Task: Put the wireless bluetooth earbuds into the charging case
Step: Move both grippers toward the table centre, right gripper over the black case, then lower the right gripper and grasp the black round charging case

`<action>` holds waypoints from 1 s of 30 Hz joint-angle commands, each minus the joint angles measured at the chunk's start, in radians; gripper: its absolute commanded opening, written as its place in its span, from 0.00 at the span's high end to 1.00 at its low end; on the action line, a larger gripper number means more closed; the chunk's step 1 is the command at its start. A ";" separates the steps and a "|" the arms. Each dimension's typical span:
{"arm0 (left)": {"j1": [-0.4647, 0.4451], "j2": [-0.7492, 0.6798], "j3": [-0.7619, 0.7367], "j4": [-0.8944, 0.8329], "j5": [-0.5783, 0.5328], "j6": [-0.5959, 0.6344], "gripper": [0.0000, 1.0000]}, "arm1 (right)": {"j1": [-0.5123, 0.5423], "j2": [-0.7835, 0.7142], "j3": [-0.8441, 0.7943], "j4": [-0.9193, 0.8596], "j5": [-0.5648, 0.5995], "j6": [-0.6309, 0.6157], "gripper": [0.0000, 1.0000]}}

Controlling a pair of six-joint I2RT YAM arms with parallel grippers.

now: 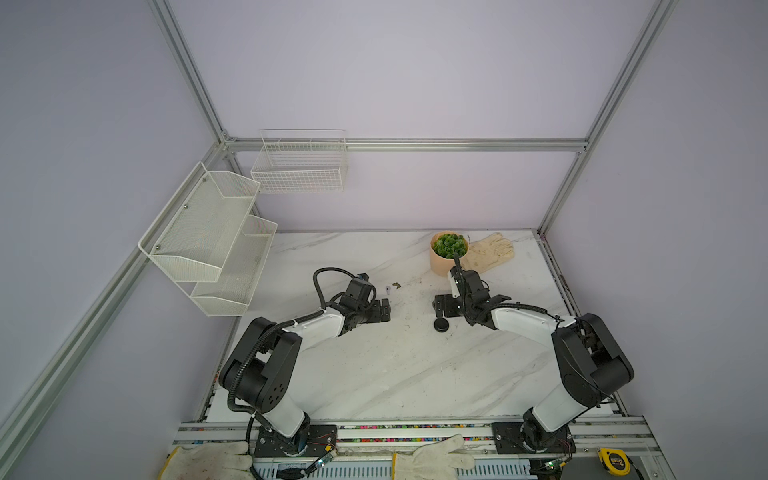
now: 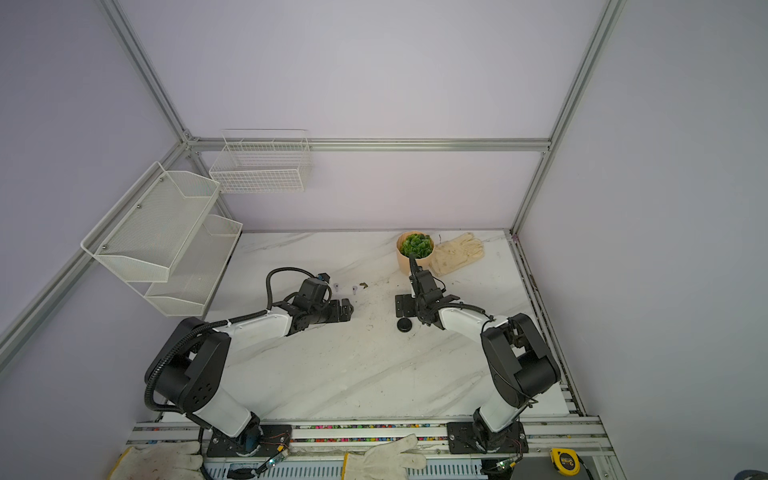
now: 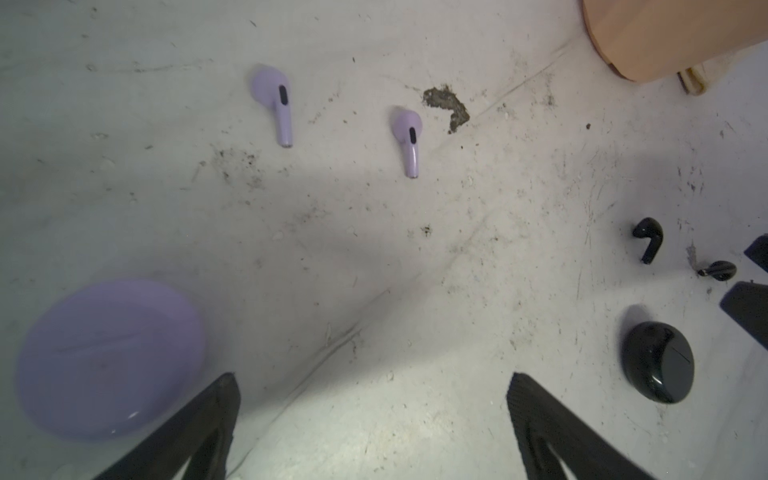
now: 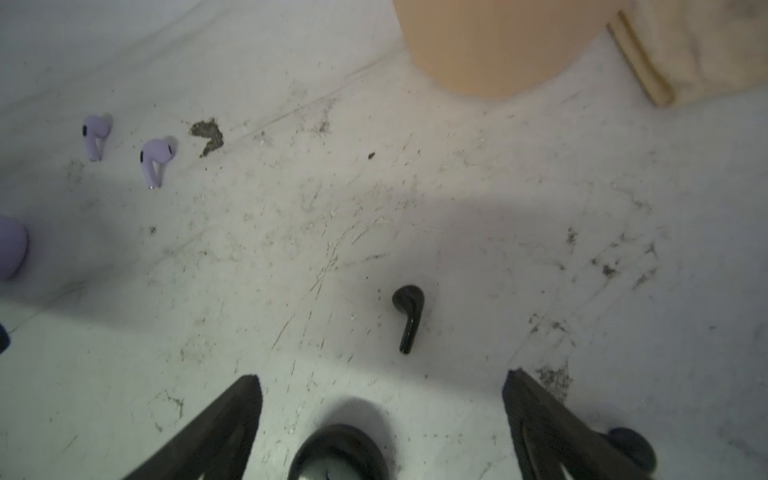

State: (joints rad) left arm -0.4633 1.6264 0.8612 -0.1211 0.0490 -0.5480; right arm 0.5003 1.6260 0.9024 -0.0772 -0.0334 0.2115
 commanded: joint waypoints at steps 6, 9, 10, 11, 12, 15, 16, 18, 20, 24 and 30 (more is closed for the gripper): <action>0.000 0.015 0.105 0.002 0.172 -0.011 0.00 | 0.092 0.022 0.047 -0.159 -0.004 -0.076 0.09; 0.000 0.024 0.114 -0.006 0.202 -0.009 0.00 | 0.113 0.021 0.052 -0.204 0.037 -0.076 0.12; 0.000 0.026 0.114 -0.007 0.211 -0.010 0.00 | 0.116 0.021 0.052 -0.210 0.045 -0.077 0.13; 0.000 0.027 0.113 -0.006 0.219 -0.011 0.00 | 0.116 0.021 0.053 -0.210 0.041 -0.077 0.14; 0.000 0.029 0.113 -0.006 0.226 -0.011 0.00 | 0.116 0.023 0.052 -0.207 0.037 -0.080 0.16; 0.000 0.029 0.108 -0.006 0.244 -0.009 0.00 | 0.118 0.048 0.071 -0.222 0.034 -0.087 0.18; 0.000 0.029 0.107 -0.006 0.247 -0.009 0.00 | 0.118 0.058 0.073 -0.223 0.029 -0.090 0.20; 0.000 0.030 0.108 -0.006 0.254 -0.007 0.00 | 0.118 0.081 0.078 -0.225 0.014 -0.093 0.23; 0.000 0.032 0.110 -0.011 0.259 -0.006 0.00 | 0.118 0.093 0.077 -0.222 0.007 -0.095 0.24; 0.000 0.041 0.103 -0.004 0.269 -0.014 0.00 | 0.118 0.100 0.062 -0.204 0.002 -0.093 0.26; 0.001 0.044 0.094 0.014 0.289 -0.034 0.00 | 0.125 0.104 0.065 -0.211 0.045 -0.078 0.32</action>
State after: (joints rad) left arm -0.4633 1.6680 0.8867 -0.1356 0.3042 -0.5629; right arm 0.6167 1.7271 0.9642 -0.2653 -0.0158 0.1253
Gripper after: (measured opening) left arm 0.997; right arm 0.691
